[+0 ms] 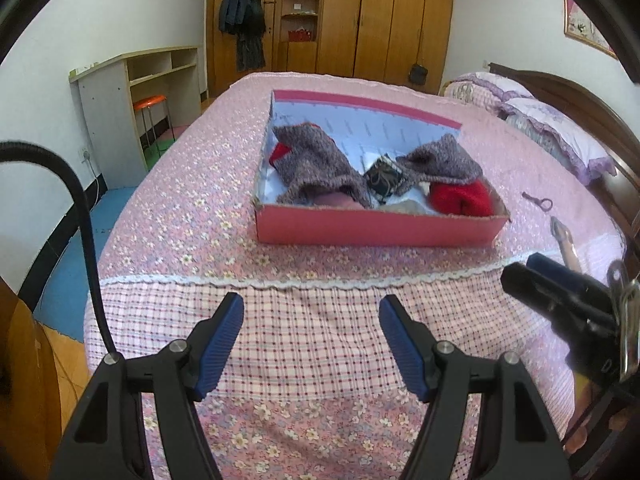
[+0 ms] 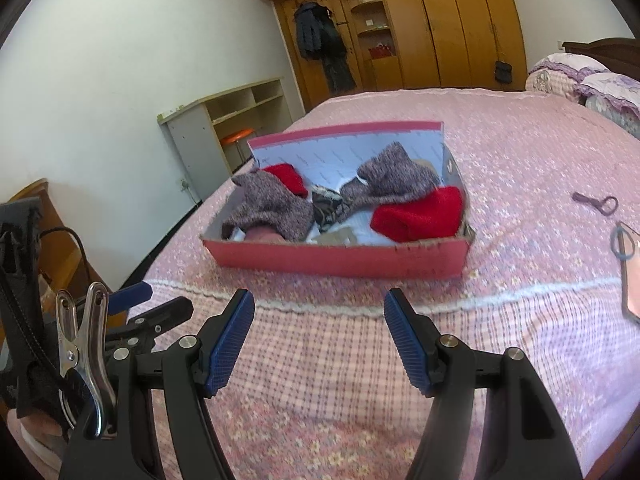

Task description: Organize soft objects

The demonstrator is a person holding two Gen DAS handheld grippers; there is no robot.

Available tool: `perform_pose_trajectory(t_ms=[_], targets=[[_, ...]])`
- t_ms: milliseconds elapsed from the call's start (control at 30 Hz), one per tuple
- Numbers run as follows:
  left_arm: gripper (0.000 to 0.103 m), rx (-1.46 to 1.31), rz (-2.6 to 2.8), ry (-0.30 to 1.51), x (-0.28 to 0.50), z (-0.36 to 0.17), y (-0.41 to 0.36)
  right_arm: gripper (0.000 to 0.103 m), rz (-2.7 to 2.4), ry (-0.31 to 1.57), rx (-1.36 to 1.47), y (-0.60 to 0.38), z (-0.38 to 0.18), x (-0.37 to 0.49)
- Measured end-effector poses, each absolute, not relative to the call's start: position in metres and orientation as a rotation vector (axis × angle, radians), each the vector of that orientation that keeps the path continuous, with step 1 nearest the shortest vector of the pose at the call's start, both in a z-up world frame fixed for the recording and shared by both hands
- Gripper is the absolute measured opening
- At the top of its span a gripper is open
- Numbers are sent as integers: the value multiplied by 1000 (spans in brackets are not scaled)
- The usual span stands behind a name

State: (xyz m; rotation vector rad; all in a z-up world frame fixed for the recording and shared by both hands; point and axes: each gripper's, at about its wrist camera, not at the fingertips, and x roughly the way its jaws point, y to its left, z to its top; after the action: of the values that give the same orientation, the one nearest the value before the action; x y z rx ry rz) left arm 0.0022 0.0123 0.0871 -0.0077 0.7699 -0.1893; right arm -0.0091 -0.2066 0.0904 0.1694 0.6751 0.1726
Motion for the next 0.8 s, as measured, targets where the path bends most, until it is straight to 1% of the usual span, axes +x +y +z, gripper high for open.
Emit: perform_pose_trajectory(t_ms=[300,800], targets=[[74,12,-189,783,5,67,-1,69,116,718,183,-215,65,-14],[74,16,-167,834,30,32,-16,69,28,782,169,-221,32,4]])
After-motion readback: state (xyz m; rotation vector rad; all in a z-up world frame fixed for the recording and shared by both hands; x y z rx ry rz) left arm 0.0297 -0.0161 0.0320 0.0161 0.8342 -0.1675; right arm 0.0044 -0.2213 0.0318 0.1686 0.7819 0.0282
